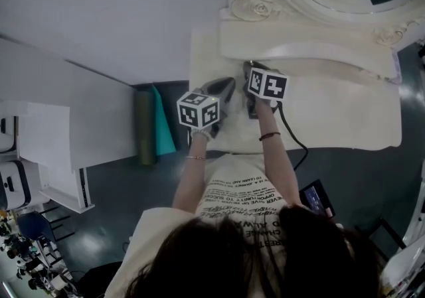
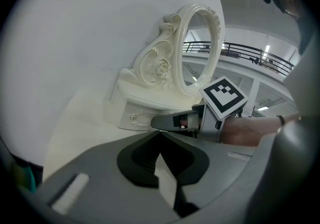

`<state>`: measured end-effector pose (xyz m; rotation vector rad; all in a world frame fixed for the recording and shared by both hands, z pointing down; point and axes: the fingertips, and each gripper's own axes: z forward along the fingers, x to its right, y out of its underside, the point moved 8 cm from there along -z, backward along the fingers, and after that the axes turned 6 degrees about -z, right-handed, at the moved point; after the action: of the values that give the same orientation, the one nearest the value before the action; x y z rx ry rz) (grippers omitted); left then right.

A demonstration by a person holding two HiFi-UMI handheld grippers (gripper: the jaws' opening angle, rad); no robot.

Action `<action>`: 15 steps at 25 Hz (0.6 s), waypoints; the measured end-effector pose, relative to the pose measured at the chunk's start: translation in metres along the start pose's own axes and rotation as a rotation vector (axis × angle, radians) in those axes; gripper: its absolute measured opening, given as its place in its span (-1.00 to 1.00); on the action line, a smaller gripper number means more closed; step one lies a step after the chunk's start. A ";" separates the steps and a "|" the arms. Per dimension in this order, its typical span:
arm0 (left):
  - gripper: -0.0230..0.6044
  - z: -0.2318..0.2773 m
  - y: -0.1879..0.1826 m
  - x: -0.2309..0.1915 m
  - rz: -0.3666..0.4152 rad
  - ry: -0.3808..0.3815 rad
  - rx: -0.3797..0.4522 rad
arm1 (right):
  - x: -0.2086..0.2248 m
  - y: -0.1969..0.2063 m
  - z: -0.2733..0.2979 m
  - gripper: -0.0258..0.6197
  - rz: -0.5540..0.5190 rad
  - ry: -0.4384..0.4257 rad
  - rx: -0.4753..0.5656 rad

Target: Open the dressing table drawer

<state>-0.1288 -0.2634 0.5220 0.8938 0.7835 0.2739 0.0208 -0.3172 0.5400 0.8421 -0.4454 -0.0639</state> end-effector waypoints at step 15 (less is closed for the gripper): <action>-0.94 -0.004 0.002 0.005 0.005 0.009 -0.005 | -0.004 0.003 -0.006 -0.61 -0.010 0.016 -0.014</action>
<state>-0.1279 -0.2574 0.5202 0.8904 0.7880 0.2846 0.0194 -0.3101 0.5378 0.8309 -0.4251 -0.0693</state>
